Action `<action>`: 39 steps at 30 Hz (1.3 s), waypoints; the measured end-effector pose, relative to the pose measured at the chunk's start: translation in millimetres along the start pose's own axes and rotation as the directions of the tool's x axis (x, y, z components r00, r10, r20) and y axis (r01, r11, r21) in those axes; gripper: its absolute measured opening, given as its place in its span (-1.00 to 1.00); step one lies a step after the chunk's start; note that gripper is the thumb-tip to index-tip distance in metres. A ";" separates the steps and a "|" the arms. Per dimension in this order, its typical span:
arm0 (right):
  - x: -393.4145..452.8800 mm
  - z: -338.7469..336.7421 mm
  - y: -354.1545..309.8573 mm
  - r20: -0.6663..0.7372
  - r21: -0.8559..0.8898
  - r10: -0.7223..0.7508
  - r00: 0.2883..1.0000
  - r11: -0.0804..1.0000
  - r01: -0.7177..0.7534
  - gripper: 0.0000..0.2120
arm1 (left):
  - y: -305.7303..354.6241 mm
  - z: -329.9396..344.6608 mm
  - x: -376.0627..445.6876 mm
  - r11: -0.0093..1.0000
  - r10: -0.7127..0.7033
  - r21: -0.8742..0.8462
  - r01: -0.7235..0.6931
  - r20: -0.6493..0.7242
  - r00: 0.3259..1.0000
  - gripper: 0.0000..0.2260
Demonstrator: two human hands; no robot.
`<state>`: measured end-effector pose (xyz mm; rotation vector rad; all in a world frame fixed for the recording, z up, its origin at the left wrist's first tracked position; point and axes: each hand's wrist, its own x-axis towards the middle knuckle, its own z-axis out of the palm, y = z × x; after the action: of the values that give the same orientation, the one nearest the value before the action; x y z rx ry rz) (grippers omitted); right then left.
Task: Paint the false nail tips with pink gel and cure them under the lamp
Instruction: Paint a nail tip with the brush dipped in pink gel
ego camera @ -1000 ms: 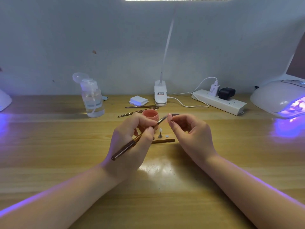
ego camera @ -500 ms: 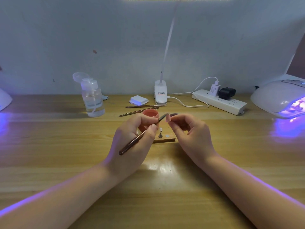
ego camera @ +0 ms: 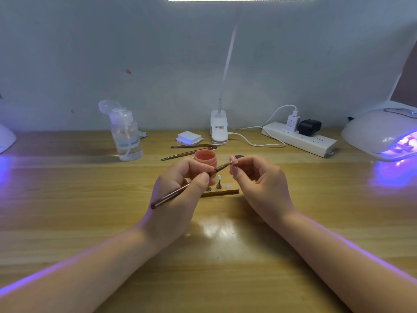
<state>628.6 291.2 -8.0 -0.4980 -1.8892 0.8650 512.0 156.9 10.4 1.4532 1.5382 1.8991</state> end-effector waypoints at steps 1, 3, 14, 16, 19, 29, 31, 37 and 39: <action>0.2 0.0 0.8 0.001 0.003 0.006 1.000 1.000 -0.006 -0.93 | 0.0 -0.5 0.7 1.000 0.007 -0.027 -0.007 -0.001 1.000 -0.87; 0.4 0.6 2.1 0.005 0.012 0.015 1.000 1.000 -0.015 -0.93 | 0.8 -0.9 1.9 0.998 0.020 -0.055 -0.022 -0.030 0.999 -0.87; 1.5 0.5 6.3 0.013 0.048 0.088 0.996 0.995 -0.088 -0.93 | -2.4 0.3 1.1 0.999 -0.010 -0.037 0.009 -0.029 1.000 -0.86; 1.1 0.4 5.8 0.013 0.052 0.084 0.996 0.995 -0.085 -0.94 | -2.1 0.2 1.2 1.000 -0.012 -0.026 0.010 -0.062 0.998 -0.86; 1.0 0.3 5.6 0.011 0.027 0.071 0.997 0.997 -0.071 -0.92 | -2.0 1.8 0.5 1.000 -0.019 -0.003 0.019 -0.054 0.998 -0.85; 1.9 1.5 6.2 -0.014 0.019 0.062 0.998 0.998 -0.062 -0.94 | 1.0 0.7 0.3 0.998 0.045 0.042 -0.041 -0.093 0.995 -0.87; 2.1 1.6 6.3 -0.018 0.010 0.057 0.998 0.998 -0.057 -0.94 | 0.1 1.7 -0.2 0.999 0.010 0.047 -0.007 -0.059 0.998 -0.88; 2.1 1.0 6.1 -0.022 -0.007 0.049 0.999 0.999 -0.050 -0.94 | 1.0 -3.3 -2.8 0.992 0.070 0.109 -0.064 -0.058 0.996 -0.84; 2.0 1.3 5.2 -0.015 -0.015 0.040 0.999 0.999 -0.041 -0.94 | 1.4 -1.8 -1.8 0.991 0.068 0.121 -0.058 -0.074 0.995 -0.89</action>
<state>626.4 295.5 -11.0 -0.5523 -1.8790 0.8719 511.7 154.0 10.8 1.5099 1.6861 1.9521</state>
